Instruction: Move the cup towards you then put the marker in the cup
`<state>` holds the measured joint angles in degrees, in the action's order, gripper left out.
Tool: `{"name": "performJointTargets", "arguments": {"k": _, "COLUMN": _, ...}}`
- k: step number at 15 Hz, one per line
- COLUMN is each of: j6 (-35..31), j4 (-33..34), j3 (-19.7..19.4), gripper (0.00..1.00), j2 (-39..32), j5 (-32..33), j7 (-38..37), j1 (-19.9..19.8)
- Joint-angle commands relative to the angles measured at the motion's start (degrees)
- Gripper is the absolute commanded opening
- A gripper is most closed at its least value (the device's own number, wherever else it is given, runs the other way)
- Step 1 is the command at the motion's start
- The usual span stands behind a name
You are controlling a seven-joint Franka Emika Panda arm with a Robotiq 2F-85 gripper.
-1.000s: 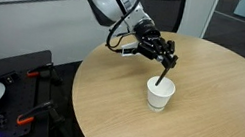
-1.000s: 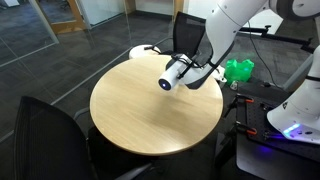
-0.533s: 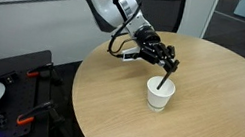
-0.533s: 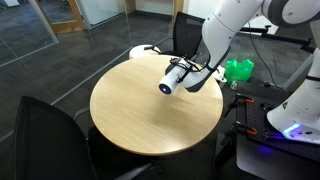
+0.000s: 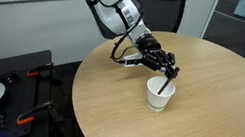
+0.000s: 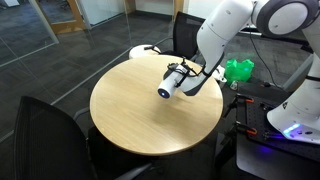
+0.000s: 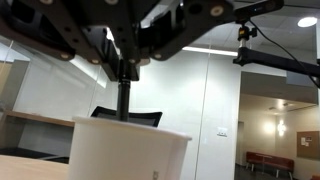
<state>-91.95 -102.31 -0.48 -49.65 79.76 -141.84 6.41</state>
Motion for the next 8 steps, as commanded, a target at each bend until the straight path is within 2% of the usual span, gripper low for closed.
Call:
{"name": "performJointTargets", "arguments": {"k": 1, "j6": -0.3, "j4": 2.7, "j3": 0.5, "gripper": 0.04, "j2": -2.5, "j5": 1.1, "j7": -0.2, "j1": -0.7}}
{"name": "performJointTargets", "arguments": {"k": 5, "j6": -0.6, "j4": 3.7, "j3": 0.6, "gripper": 0.04, "j2": -3.8, "j5": 0.8, "j7": -0.3, "j1": -0.7}}
{"name": "performJointTargets", "arguments": {"k": 6, "j6": -0.5, "j4": 3.7, "j3": 0.6, "gripper": 0.11, "j2": -3.9, "j5": 0.7, "j7": -0.3, "j1": -0.7}}
{"name": "performJointTargets", "arguments": {"k": 7, "j6": -0.6, "j4": 3.6, "j3": 0.6, "gripper": 0.4, "j2": -3.9, "j5": 0.7, "j7": -0.3, "j1": -0.7}}
{"name": "performJointTargets", "arguments": {"k": 8, "j6": -0.4, "j4": 3.4, "j3": 0.6, "gripper": 0.4, "j2": -3.7, "j5": 0.6, "j7": -0.6, "j1": -0.5}}
